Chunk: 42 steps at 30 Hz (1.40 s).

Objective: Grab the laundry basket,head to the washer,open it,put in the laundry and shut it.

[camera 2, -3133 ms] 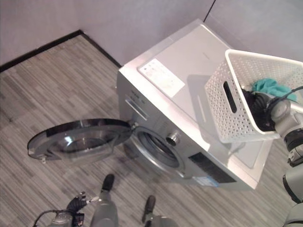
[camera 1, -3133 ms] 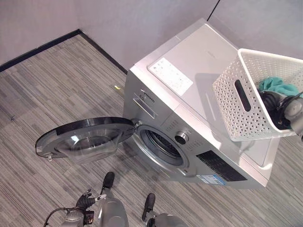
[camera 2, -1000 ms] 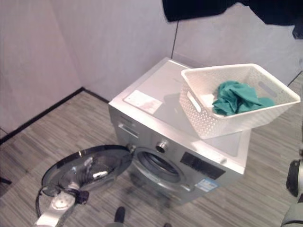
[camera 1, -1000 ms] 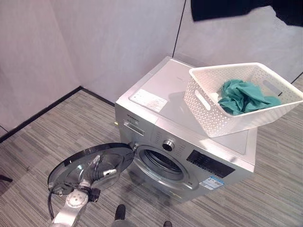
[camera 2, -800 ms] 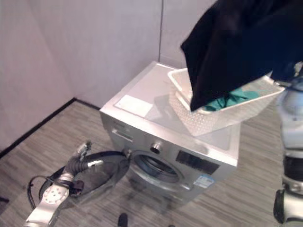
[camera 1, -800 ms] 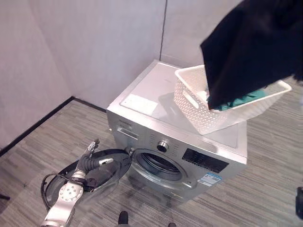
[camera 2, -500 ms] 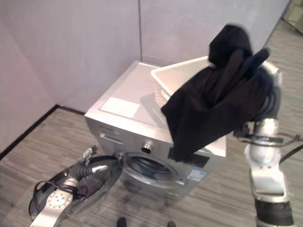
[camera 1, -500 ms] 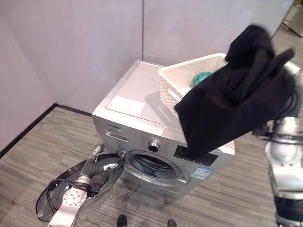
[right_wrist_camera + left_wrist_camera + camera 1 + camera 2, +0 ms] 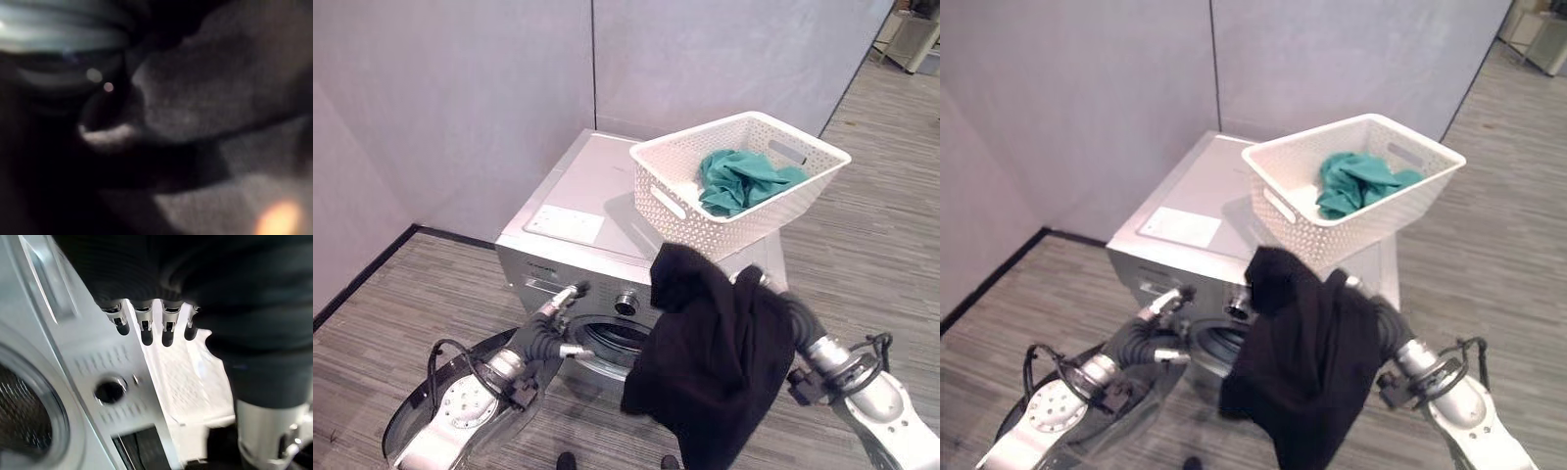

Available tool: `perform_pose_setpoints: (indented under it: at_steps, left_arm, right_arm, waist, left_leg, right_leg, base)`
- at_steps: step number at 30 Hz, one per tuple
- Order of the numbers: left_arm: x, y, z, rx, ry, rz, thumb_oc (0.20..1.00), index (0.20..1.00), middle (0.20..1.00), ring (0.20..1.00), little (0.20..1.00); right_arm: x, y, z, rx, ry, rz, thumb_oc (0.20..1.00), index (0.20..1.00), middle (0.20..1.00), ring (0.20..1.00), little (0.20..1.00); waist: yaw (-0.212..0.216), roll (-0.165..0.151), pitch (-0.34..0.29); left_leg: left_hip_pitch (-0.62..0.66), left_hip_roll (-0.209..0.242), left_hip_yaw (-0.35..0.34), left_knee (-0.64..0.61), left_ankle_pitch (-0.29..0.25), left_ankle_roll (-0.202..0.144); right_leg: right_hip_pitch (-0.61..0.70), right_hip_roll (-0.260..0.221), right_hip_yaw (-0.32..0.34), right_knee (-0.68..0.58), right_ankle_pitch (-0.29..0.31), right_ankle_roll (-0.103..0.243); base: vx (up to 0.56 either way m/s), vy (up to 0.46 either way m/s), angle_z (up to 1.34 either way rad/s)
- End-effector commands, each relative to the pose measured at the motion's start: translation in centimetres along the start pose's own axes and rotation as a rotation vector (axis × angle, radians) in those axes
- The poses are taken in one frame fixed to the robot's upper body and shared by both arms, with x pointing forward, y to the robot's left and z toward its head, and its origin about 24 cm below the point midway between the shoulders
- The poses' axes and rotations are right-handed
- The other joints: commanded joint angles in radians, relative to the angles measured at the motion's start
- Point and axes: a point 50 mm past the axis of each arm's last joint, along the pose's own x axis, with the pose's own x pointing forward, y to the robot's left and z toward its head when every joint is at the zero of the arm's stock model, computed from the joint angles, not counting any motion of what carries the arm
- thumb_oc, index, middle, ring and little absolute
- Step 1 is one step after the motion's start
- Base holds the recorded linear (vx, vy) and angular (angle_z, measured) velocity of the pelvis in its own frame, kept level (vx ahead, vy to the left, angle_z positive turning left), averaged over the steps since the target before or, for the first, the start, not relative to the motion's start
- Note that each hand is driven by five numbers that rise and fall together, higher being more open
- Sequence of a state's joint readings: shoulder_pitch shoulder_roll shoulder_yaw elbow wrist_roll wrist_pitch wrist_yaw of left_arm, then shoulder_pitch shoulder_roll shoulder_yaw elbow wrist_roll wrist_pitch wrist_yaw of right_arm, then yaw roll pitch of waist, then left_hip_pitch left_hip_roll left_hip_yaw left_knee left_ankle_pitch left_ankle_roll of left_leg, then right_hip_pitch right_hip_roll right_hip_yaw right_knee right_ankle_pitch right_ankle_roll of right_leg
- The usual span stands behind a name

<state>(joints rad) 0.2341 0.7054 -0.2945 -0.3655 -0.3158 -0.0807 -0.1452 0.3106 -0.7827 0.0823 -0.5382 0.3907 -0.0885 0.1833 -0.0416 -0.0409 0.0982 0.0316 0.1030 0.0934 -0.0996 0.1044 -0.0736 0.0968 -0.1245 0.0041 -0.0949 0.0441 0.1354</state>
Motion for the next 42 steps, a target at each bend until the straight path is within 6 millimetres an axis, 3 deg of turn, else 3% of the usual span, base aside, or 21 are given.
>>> perform_pose_setpoints:
  at_steps: [1, 7, 8, 9, 12, 15, 18, 21, 23, 24, 26, 27, 32, 33, 37, 39, 42]
  left_arm:
    - [0.0, 1.3, 0.4, -0.023, -0.012, -0.006, 1.000, 1.000, 1.000, 1.000, 1.000]
    - [-0.2, 0.6, -1.3, -0.063, 0.057, -0.003, 1.000, 1.000, 1.000, 1.000, 1.000]
    - [-0.6, 0.5, -3.1, -0.062, 0.133, 0.018, 1.000, 1.000, 1.000, 1.000, 1.000]
    - [-0.6, 0.5, -3.1, -0.062, 0.134, 0.017, 1.000, 1.000, 1.000, 1.000, 1.000]
    - [-1.5, 0.8, -4.6, -0.034, 0.198, 0.053, 1.000, 1.000, 1.000, 1.000, 1.000]
    - [-3.0, 1.8, -6.1, 0.016, 0.268, 0.129, 1.000, 1.000, 1.000, 1.000, 1.000]
    - [-4.0, 2.2, -6.6, 0.036, 0.295, 0.153, 1.000, 1.000, 1.000, 1.000, 1.000]
    - [-5.8, 2.8, -7.5, 0.044, 0.352, 0.201, 1.000, 1.000, 1.000, 1.000, 1.000]
    - [-5.8, 2.8, -7.5, 0.044, 0.353, 0.200, 1.000, 1.000, 1.000, 1.000, 1.000]
    - [-6.2, 2.9, -8.0, 0.028, 0.373, 0.230, 1.000, 1.000, 1.000, 1.000, 1.000]
    - [-6.4, 3.0, -8.5, 0.031, 0.390, 0.250, 1.000, 1.000, 1.000, 1.000, 1.000]
    - [-6.2, 3.0, -8.6, 0.032, 0.388, 0.263, 1.000, 1.000, 1.000, 1.000, 1.000]
    - [-5.1, 3.6, -8.7, 0.074, 0.369, 0.319, 1.000, 1.000, 1.000, 1.000, 1.000]
    - [-4.4, 3.7, -8.6, 0.065, 0.343, 0.359, 1.000, 1.000, 1.000, 1.000, 1.000]
    - [-3.2, 3.8, -8.4, 0.054, 0.309, 0.385, 1.000, 1.000, 1.000, 1.000, 1.000]
    - [-2.2, 3.4, -8.6, 0.019, 0.293, 0.401, 1.000, 1.000, 1.000, 1.000, 1.000]
    - [-1.5, 3.5, -8.2, 0.017, 0.265, 0.406, 1.000, 1.000, 1.000, 1.000, 1.000]
  right_arm:
    - [0.9, -1.3, 3.8, -0.029, -0.206, -0.023, 0.200, 0.200, 0.200, 0.200, 0.200]
    - [1.1, -0.9, 3.1, -0.025, -0.175, -0.005, 0.200, 0.200, 0.200, 0.200, 0.200]
    - [0.4, -0.7, 2.0, -0.030, -0.106, -0.011, 0.200, 0.200, 0.200, 0.200, 0.200]
    - [0.4, -0.7, 2.0, -0.029, -0.105, -0.011, 0.200, 0.200, 0.200, 0.200, 0.200]
    - [-1.3, -0.5, 0.6, -0.076, 0.010, -0.009, 0.200, 0.200, 0.200, 0.200, 0.200]
    - [-3.9, -1.4, -0.9, -0.206, 0.189, 0.007, 0.200, 0.200, 0.200, 0.200, 0.200]
    - [-5.2, -1.7, -1.1, -0.251, 0.254, 0.028, 0.200, 0.200, 0.200, 0.200, 0.200]
    - [-7.7, -2.1, -3.3, -0.275, 0.432, 0.049, 0.200, 0.200, 0.200, 0.200, 0.200]
    - [-7.7, -2.0, -3.3, -0.275, 0.433, 0.050, 0.200, 0.200, 0.200, 0.200, 0.200]
    - [-8.8, -1.8, -5.2, -0.255, 0.523, 0.057, 0.200, 0.200, 0.200, 0.200, 0.200]
    - [-9.5, -1.1, -6.7, -0.246, 0.585, 0.084, 0.200, 0.200, 0.200, 0.200, 0.200]
    - [-10.4, -0.5, -8.7, -0.220, 0.670, 0.085, 0.200, 0.200, 0.200, 0.200, 0.200]
    - [-9.3, 1.3, -12.6, -0.122, 0.721, 0.006, 0.200, 0.200, 0.200, 0.200, 0.200]
    - [-7.9, 2.6, -13.7, -0.074, 0.705, -0.037, 0.200, 0.200, 0.200, 0.200, 0.200]
    - [-6.0, 3.3, -14.5, -0.032, 0.666, -0.096, 0.200, 0.200, 0.200, 0.200, 0.200]
    - [-3.7, 3.5, -15.0, -0.015, 0.633, -0.131, 0.200, 0.200, 0.200, 0.200, 0.200]
    - [-2.5, 3.4, -14.7, -0.022, 0.595, -0.145, 0.200, 0.200, 0.200, 0.200, 0.200]
  waist:
    - [0.013, -0.040, 0.022]
    - [0.017, -0.035, 0.038]
    - [0.016, -0.035, 0.038]
    - [0.016, -0.033, 0.036]
    - [0.007, -0.035, 0.029]
    - [-0.017, -0.058, 0.025]
    - [-0.024, -0.072, 0.023]
    - [-0.048, -0.106, 0.023]
    - [-0.045, -0.107, 0.023]
    - [-0.055, -0.120, 0.032]
    - [-0.060, -0.135, 0.049]
    - [-0.056, -0.139, 0.076]
    - [-0.039, -0.150, 0.175]
    - [-0.018, -0.141, 0.237]
    - [-0.007, -0.134, 0.269]
    - [0.004, -0.101, 0.288]
    - [0.003, -0.075, 0.288]
  left_leg:
    - [0.087, 0.017, -0.071, 0.018, -0.191, 0.041]
    - [0.089, 0.023, -0.085, 0.019, -0.187, 0.036]
    - [0.076, 0.025, -0.093, 0.026, -0.177, 0.034]
    - [0.080, 0.028, -0.094, 0.024, -0.184, 0.033]
    - [0.076, 0.029, -0.092, 0.025, -0.185, 0.033]
    - [0.073, 0.027, -0.074, 0.038, -0.200, 0.041]
    - [0.075, 0.024, -0.047, 0.050, -0.212, 0.047]
    - [0.087, 0.018, 0.008, 0.083, -0.244, 0.061]
    - [0.087, 0.017, 0.012, 0.088, -0.247, 0.062]
    - [0.083, 0.014, 0.034, 0.141, -0.279, 0.074]
    - [0.073, 0.008, 0.055, 0.200, -0.314, 0.087]
    - [0.051, -0.001, 0.059, 0.248, -0.335, 0.098]
    - [-0.033, -0.032, 0.073, 0.361, -0.382, 0.128]
    - [-0.119, -0.061, 0.069, 0.421, -0.399, 0.144]
    - [-0.231, -0.094, 0.057, 0.455, -0.386, 0.151]
    - [-0.310, -0.113, 0.047, 0.459, -0.373, 0.157]
    - [-0.358, -0.114, 0.041, 0.439, -0.352, 0.163]
  right_leg:
    - [-0.066, -0.093, -0.097, 0.038, -0.006, 0.044]
    - [-0.050, -0.091, -0.107, 0.039, -0.015, 0.040]
    - [-0.048, -0.091, -0.115, 0.036, -0.011, 0.035]
    - [-0.044, -0.089, -0.116, 0.035, -0.017, 0.037]
    - [-0.046, -0.089, -0.117, 0.032, -0.017, 0.037]
    - [-0.068, -0.093, -0.093, 0.037, -0.007, 0.046]
    - [-0.086, -0.094, -0.066, 0.045, 0.002, 0.052]
    - [-0.112, -0.098, -0.013, 0.052, 0.026, 0.064]
    - [-0.113, -0.098, -0.008, 0.052, 0.026, 0.064]
    - [-0.122, -0.102, 0.019, 0.061, 0.036, 0.069]
    - [-0.135, -0.108, 0.046, 0.070, 0.045, 0.077]
    - [-0.145, -0.118, 0.057, 0.078, 0.054, 0.079]
    - [-0.205, -0.144, 0.097, 0.096, 0.098, 0.092]
    - [-0.257, -0.171, 0.097, 0.098, 0.131, 0.090]
    - [-0.333, -0.206, 0.085, 0.090, 0.168, 0.085]
    - [-0.418, -0.243, 0.042, 0.103, 0.219, 0.086]
    - [-0.463, -0.258, -0.008, 0.120, 0.210, 0.076]
  base:
    - [0.00, -0.025, 0.24]
    - [-0.02, -0.028, 0.12]
    - [-0.02, -0.008, 0.12]
    - [-0.03, 0.008, 0.12]
    - [-0.02, 0.051, 0.16]
    - [-0.05, 0.101, 0.00]
    - [-0.03, 0.086, -0.20]
    - [-0.05, 0.119, -0.47]
    - [-0.03, 0.081, -0.64]
    - [-0.06, 0.120, -0.62]
    - [-0.10, 0.140, -0.26]
    - [-0.13, 0.137, -0.52]
    - [-0.20, 0.112, -0.24]
    - [-0.29, 0.131, -0.24]
    - [-0.19, 0.067, -0.01]
    - [-0.18, 0.048, 0.14]
    - [-0.10, -0.007, 0.12]
